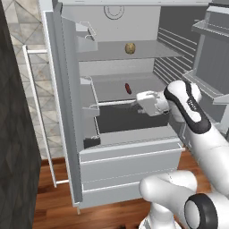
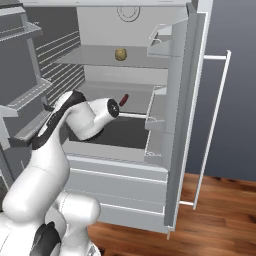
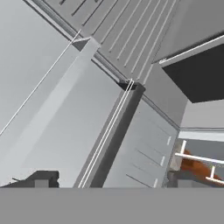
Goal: Retrieve the sausage and cheese from the fridge and place them on the cutting board on the counter.
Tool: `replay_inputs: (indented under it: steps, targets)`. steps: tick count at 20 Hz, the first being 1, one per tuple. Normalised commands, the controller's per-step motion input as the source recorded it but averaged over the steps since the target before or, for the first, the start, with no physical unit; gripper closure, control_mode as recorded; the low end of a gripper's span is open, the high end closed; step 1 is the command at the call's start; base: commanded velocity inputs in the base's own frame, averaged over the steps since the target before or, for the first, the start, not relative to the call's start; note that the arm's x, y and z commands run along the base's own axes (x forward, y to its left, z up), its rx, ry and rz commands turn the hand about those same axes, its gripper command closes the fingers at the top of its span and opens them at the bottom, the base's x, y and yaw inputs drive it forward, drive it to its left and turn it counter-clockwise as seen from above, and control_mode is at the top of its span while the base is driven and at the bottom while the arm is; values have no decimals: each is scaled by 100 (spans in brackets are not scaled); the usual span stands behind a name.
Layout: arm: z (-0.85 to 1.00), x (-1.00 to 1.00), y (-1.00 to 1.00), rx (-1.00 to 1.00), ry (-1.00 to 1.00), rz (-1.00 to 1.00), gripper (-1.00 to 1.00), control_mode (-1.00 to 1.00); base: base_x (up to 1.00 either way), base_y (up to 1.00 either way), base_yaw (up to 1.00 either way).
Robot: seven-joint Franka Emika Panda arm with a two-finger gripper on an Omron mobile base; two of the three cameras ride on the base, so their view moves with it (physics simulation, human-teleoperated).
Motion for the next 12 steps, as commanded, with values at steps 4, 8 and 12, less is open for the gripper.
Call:
replay_inputs:
  steps: [4, 8, 12]
  targets:
    - [7, -7, -56, -39, 1, -36, -100, -100, 0, 0, 0]
    - [27, -26, -35, -33, 5, -32, -100, -100, 0, 0, 0]
    - [21, -21, -6, -22, 2, -21, -100, -100, 0, 0, 0]
